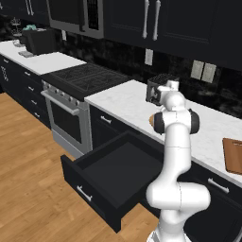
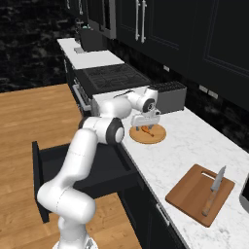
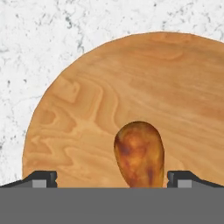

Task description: Pick up the knife from the drawer and place it on the cutting board. Then place the meat from the plate to the cutting board.

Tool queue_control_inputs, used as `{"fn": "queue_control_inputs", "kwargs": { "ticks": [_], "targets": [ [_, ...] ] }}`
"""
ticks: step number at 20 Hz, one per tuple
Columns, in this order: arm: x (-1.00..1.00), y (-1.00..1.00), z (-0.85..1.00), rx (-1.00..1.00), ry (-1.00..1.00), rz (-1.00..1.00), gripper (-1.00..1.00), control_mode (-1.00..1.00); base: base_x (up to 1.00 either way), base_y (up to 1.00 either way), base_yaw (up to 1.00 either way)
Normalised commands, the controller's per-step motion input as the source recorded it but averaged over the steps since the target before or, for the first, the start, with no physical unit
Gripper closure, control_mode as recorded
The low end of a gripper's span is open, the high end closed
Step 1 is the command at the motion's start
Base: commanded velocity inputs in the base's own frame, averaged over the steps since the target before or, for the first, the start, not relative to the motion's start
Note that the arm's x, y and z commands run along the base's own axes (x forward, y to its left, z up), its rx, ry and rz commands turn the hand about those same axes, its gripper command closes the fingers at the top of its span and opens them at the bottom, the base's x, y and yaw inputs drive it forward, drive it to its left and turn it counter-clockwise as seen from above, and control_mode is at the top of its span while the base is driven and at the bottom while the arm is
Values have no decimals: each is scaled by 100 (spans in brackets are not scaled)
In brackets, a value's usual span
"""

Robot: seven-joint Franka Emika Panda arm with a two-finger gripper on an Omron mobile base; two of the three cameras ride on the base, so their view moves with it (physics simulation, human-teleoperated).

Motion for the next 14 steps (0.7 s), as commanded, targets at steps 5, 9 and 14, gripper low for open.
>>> {"fn": "queue_control_inputs", "kwargs": {
  "ticks": [5,9,14],
  "targets": [
    [19,-1,-20,0,1,5,-100,-100,0,0,0],
    [23,-25,-16,1,0,5,-100,-100,0,0,0],
    [2,-11,-7,4,1,3,-100,-100,0,0,0]
  ]
}}
